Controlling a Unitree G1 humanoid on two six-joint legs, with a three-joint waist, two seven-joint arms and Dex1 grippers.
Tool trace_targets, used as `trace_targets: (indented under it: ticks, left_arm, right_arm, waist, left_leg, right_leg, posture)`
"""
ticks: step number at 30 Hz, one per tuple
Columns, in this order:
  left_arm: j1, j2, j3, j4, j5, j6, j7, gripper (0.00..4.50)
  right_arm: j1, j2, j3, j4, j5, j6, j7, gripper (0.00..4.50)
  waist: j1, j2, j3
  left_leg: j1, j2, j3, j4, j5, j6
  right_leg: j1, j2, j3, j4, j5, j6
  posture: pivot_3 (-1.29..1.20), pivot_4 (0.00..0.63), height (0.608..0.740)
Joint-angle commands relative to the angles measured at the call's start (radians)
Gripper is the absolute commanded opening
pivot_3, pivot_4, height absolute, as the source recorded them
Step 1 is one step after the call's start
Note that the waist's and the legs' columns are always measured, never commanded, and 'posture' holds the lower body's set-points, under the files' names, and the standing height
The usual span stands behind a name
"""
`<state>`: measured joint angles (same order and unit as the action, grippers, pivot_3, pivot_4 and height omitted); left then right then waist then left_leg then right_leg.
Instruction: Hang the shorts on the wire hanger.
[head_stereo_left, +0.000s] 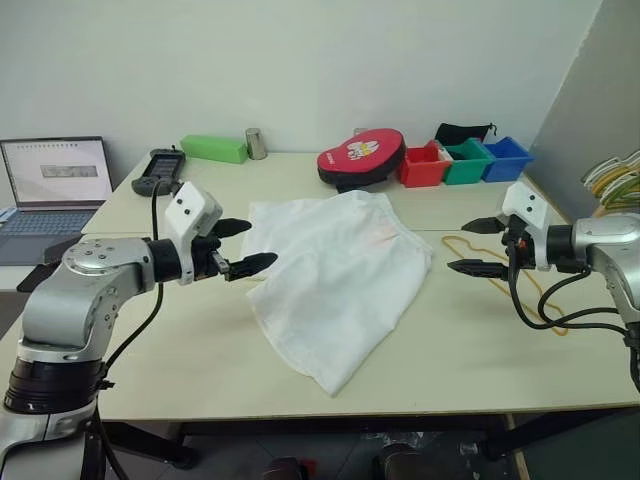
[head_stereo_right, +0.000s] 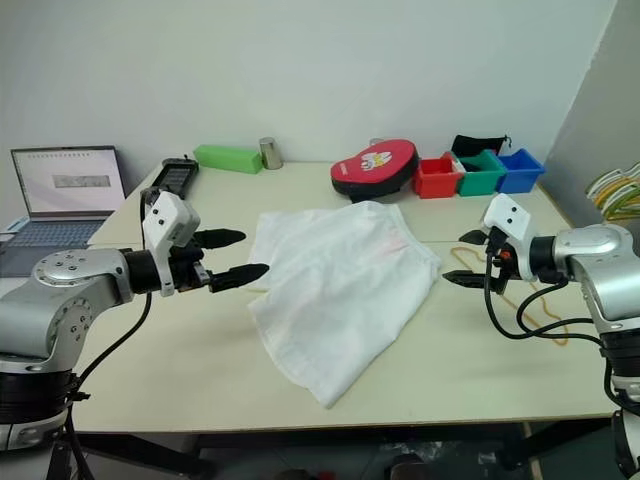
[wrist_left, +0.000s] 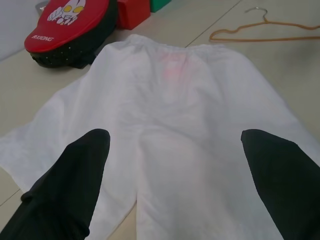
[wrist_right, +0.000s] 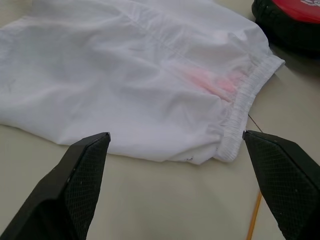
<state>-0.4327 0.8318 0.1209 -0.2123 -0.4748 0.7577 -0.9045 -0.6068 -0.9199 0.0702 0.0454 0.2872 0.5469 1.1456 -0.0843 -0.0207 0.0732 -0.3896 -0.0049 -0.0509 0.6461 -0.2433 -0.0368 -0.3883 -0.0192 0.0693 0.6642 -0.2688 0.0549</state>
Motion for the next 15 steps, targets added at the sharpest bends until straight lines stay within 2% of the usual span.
trace_targets:
  ticks: [1, 15]
  left_arm:
    - [-0.027, -0.008, 0.018, -0.018, -0.016, -0.021, 0.006, 4.5]
    - [0.03, -0.003, -0.098, -0.116, -0.025, -0.013, -0.071, 4.5]
  right_arm:
    - [0.002, -0.015, -0.037, -0.03, 0.0, -0.012, -0.007, 4.5]
    - [-0.014, 0.007, -0.009, -0.016, -0.012, -0.032, -0.005, 4.5]
  waist:
    - [0.0, 0.0, 0.0]
    - [-0.001, 0.0, 0.0]
  left_leg:
    - [0.0, 0.0, 0.0, 0.0, 0.0, 0.0]
    - [0.003, 0.0, 0.001, 0.0, 0.0, 0.0]
  right_leg:
    - [0.0, 0.0, 0.0, 0.0, 0.0, 0.0]
    - [0.002, 0.0, 0.001, 0.001, 0.0, 0.0]
  posture:
    - [-0.06, 0.006, 0.74]
    - [-0.07, 0.012, 0.74]
